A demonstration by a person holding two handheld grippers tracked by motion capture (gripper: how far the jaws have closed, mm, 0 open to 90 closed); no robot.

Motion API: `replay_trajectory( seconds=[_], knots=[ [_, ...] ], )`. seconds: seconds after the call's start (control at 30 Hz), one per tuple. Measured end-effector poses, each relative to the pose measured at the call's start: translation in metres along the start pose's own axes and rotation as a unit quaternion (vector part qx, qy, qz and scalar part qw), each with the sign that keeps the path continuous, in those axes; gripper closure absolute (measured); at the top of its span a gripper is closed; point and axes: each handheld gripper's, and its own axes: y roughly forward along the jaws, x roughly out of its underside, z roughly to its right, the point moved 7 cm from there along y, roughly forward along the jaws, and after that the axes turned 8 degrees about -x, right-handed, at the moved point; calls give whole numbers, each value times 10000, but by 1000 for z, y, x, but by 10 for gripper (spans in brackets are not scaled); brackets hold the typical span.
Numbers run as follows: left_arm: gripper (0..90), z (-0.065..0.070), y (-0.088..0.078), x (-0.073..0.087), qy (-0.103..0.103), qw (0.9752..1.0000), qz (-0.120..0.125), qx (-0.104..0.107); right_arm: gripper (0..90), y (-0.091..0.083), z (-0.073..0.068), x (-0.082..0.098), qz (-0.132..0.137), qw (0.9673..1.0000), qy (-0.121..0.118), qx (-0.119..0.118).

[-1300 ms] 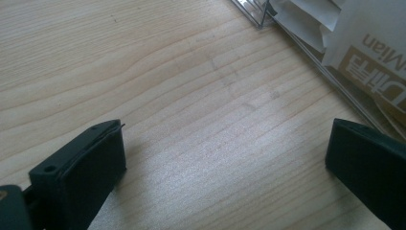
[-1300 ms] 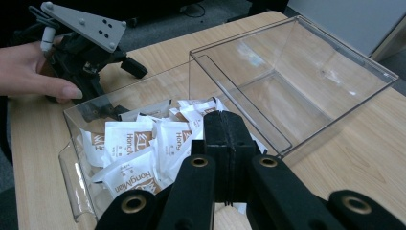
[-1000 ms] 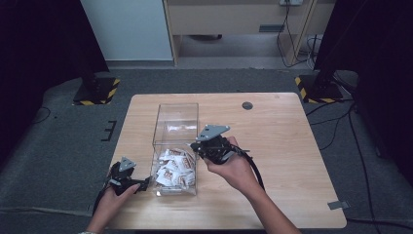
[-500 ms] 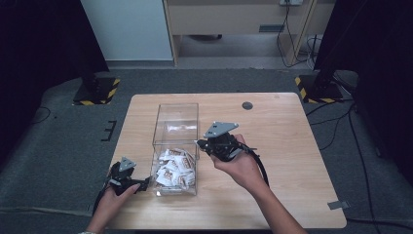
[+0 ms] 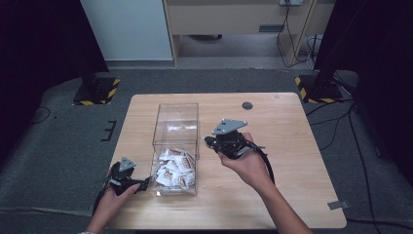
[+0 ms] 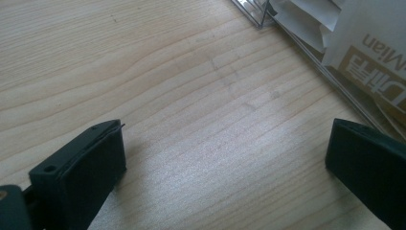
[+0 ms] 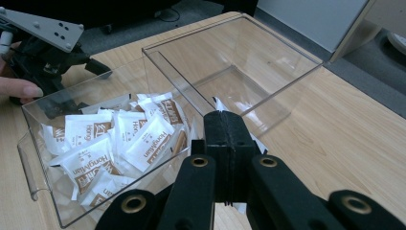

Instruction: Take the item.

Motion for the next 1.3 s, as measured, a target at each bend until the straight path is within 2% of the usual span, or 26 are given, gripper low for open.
replay_trajectory(
  seconds=[1.3],
  knots=[
    [0, 0, 0, 0, -1, 10000, 1, 0, 900, -36, 39, 16, 126, 9985, 260, 460]
  ],
)
